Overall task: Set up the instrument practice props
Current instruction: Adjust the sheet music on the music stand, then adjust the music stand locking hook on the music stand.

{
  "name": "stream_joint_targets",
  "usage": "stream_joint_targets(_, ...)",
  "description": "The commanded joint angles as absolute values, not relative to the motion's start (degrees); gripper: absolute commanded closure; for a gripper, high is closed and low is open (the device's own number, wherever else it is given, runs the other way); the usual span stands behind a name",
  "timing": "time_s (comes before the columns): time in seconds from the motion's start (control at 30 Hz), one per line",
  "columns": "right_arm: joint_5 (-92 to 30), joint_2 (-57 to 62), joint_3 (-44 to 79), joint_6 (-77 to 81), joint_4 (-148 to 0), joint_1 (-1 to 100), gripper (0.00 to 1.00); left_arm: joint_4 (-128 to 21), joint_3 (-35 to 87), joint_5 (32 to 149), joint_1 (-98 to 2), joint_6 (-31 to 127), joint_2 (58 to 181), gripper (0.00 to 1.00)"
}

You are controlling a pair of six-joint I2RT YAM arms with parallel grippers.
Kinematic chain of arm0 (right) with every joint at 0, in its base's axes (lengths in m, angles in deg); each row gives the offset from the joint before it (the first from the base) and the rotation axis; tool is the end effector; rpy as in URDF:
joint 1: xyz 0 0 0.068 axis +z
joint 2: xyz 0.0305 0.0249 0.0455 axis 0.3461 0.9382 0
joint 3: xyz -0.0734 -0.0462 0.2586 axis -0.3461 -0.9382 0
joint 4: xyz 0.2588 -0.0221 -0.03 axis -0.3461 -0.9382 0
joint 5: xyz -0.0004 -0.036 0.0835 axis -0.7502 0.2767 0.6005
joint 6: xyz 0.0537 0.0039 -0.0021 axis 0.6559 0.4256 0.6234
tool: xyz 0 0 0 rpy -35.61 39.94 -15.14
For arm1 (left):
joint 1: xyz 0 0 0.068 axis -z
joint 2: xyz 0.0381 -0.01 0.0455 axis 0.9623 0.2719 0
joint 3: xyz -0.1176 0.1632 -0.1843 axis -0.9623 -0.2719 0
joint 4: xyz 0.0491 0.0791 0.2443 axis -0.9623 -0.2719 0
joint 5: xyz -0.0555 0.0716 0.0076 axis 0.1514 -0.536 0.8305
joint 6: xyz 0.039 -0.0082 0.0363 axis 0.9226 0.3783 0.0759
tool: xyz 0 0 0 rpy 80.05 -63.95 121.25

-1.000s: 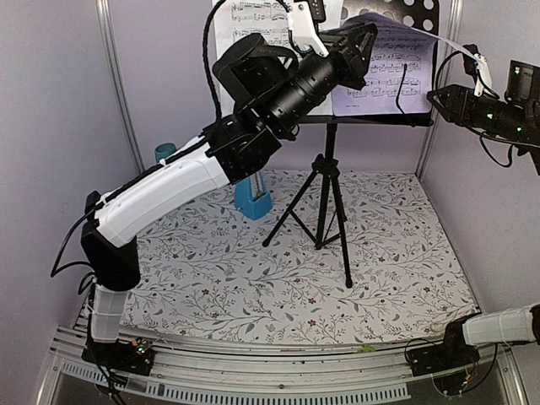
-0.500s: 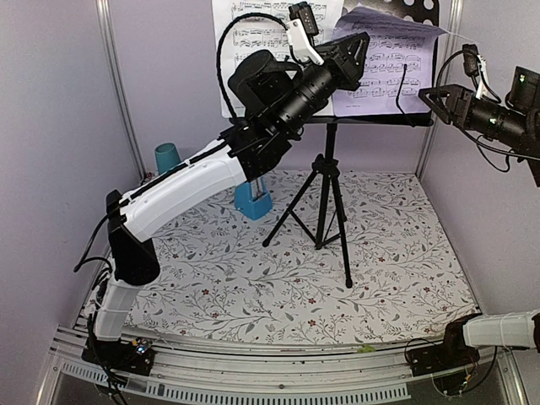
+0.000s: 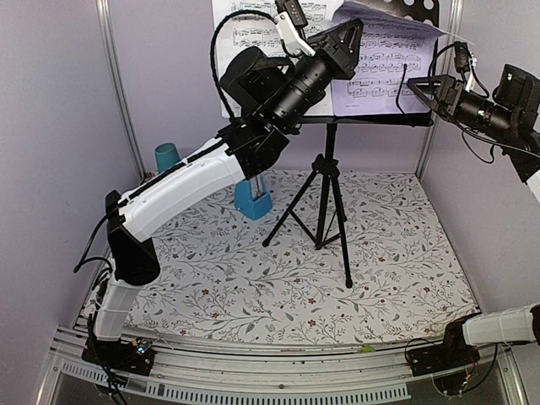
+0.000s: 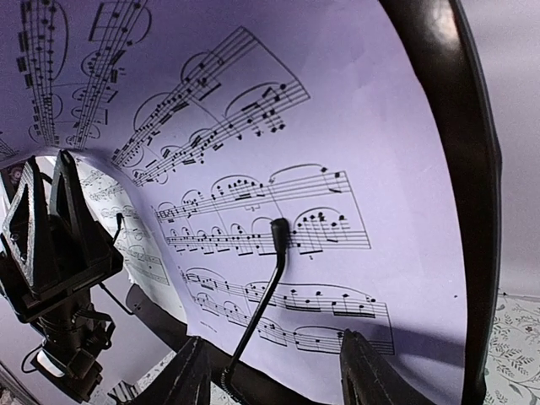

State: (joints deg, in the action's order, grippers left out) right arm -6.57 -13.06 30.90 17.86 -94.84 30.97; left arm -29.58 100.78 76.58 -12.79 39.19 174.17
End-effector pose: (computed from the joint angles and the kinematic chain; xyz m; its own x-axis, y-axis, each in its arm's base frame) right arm 0.2079 0.0587 0.5098 -0.2297 0.2914 -0.9286 -0.6420 0.6717 0.3696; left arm 0.2351 -0.4245 0.5210 0.0183 -0.7495 -0.6617 0.9014 0.2987 -0.3134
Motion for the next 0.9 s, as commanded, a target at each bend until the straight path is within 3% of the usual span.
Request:
stream_joint_targets(0.0, -5.0, -12.2, 30.6, 20.6, -91.5, 32.7, 0.47, -27.7, 102.7, 77.4, -13.7, 38.3, 174.8, 0.78)
stream_joint_targets(0.43, -5.5, -10.1, 28.8, 24.8, -87.0, 35.5, 0.6, -26.7, 103.2, 78.5, -14.2, 37.4, 175.3, 0.78)
stream_joint_targets(0.73, -4.7, -9.9, 28.5, 25.5, -86.0, 36.5, 0.82, -26.3, 103.4, 78.8, -14.6, 36.8, 175.7, 0.77)
stream_joint_targets(0.87, -4.1, -9.9, 28.4, 25.3, -86.2, 36.6, 1.0, -26.1, 103.4, 78.8, -14.6, 36.6, 175.7, 0.78)
